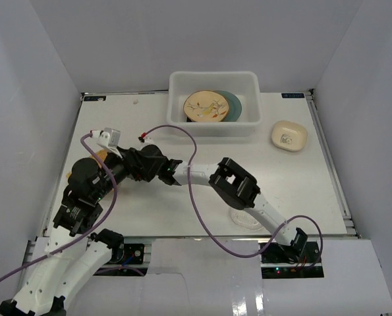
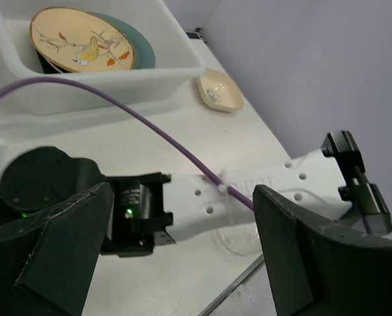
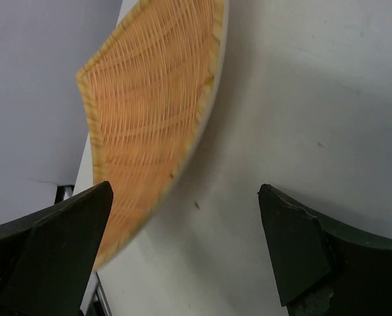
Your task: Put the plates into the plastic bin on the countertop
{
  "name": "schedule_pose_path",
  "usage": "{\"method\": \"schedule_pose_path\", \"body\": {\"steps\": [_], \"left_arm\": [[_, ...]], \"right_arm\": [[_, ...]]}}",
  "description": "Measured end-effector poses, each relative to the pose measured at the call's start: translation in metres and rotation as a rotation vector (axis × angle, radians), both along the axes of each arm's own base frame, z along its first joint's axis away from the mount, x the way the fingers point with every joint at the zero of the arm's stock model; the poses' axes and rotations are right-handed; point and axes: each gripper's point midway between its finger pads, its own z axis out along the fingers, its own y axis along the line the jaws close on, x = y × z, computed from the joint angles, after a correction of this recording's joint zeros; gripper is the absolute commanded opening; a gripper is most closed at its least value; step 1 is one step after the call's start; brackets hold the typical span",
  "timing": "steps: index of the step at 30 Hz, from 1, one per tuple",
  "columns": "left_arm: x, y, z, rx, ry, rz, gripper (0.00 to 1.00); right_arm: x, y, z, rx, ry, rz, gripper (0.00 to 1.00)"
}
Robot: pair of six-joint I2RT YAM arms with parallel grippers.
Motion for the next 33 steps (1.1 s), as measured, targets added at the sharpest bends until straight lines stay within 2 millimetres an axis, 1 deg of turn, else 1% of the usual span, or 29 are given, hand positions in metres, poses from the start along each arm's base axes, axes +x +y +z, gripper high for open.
{"method": "schedule_pose_path", "body": {"steps": [1,2,5,6,7,9,10,12,13,14,16,18,19,21,23,24,25,26,27,28,29,32,33], "left_arm": [[-0.007,-0.001,-0.004,0.010,0.000,-0.015,0.98],[-0.013,-0.002,-0.009,0.023,-0.003,-0.025,0.98],[-0.022,-0.003,-0.022,0.066,0.007,-0.041,0.98],[-0.023,-0.003,-0.027,0.079,0.007,-0.038,0.98],[-0.024,-0.002,-0.031,0.093,0.011,-0.033,0.98],[-0.024,0.000,-0.038,0.115,0.012,-0.021,0.98],[-0.023,0.002,-0.042,0.130,0.012,-0.008,0.98],[-0.021,0.005,-0.045,0.147,0.010,0.019,0.98],[-0.019,0.007,-0.045,0.152,0.007,0.033,0.98],[-0.018,0.009,-0.044,0.153,0.002,0.046,0.98],[-0.018,0.010,-0.039,0.147,-0.008,0.055,0.98],[-0.019,0.008,-0.029,0.133,-0.026,0.050,0.98],[-0.021,0.007,-0.021,0.119,-0.041,0.042,0.98],[-0.024,0.004,-0.003,0.090,-0.077,0.027,0.98],[-0.028,0.001,0.014,0.059,-0.112,0.009,0.98],[-0.030,0.000,0.022,0.044,-0.129,-0.003,0.98],[-0.032,-0.001,0.026,0.034,-0.138,-0.011,0.98],[-0.034,-0.003,0.030,0.023,-0.148,-0.024,0.97],[-0.035,-0.005,0.032,0.015,-0.153,-0.035,0.97],[-0.037,-0.008,0.033,0.005,-0.156,-0.052,0.96],[-0.038,-0.011,0.032,-0.005,-0.156,-0.068,0.95],[-0.037,-0.023,0.019,-0.019,-0.122,-0.119,0.93],[-0.036,-0.028,0.010,-0.019,-0.099,-0.138,0.92]], "right_arm": [[0.006,0.012,0.003,0.018,-0.006,-0.011,0.97],[0.010,0.020,0.003,0.021,-0.003,-0.017,0.96],[0.020,0.038,0.001,0.039,0.001,-0.038,0.86],[0.023,0.042,0.000,0.045,0.006,-0.047,0.81],[0.024,0.044,-0.001,0.050,0.014,-0.055,0.70],[0.026,0.043,-0.006,0.043,0.034,-0.077,0.57],[0.026,0.042,-0.009,0.037,0.045,-0.085,0.39],[0.027,0.039,-0.016,0.034,0.065,-0.108,0.23],[0.025,0.033,-0.019,0.039,0.071,-0.120,0.13],[0.023,0.025,-0.026,0.021,0.083,-0.131,0.09],[0.019,0.012,-0.026,0.029,0.100,-0.156,0.08],[0.016,-0.008,-0.018,0.016,0.095,-0.174,0.08],[0.014,-0.017,-0.015,0.005,0.083,-0.174,0.08],[0.010,-0.041,-0.003,-0.017,0.054,-0.181,0.08],[0.011,-0.068,0.016,-0.024,0.009,-0.193,0.08],[0.012,-0.087,0.028,-0.025,-0.016,-0.205,0.08],[0.016,-0.102,0.039,-0.026,-0.037,-0.222,0.08],[0.022,-0.120,0.055,-0.018,-0.069,-0.242,0.08],[0.028,-0.134,0.066,-0.012,-0.089,-0.259,0.08],[0.042,-0.158,0.087,0.007,-0.125,-0.297,0.08],[0.054,-0.175,0.104,0.030,-0.152,-0.329,0.08],[0.100,-0.243,0.155,0.109,-0.228,-0.470,0.08],[0.113,-0.264,0.168,0.129,-0.246,-0.510,0.08]]}}
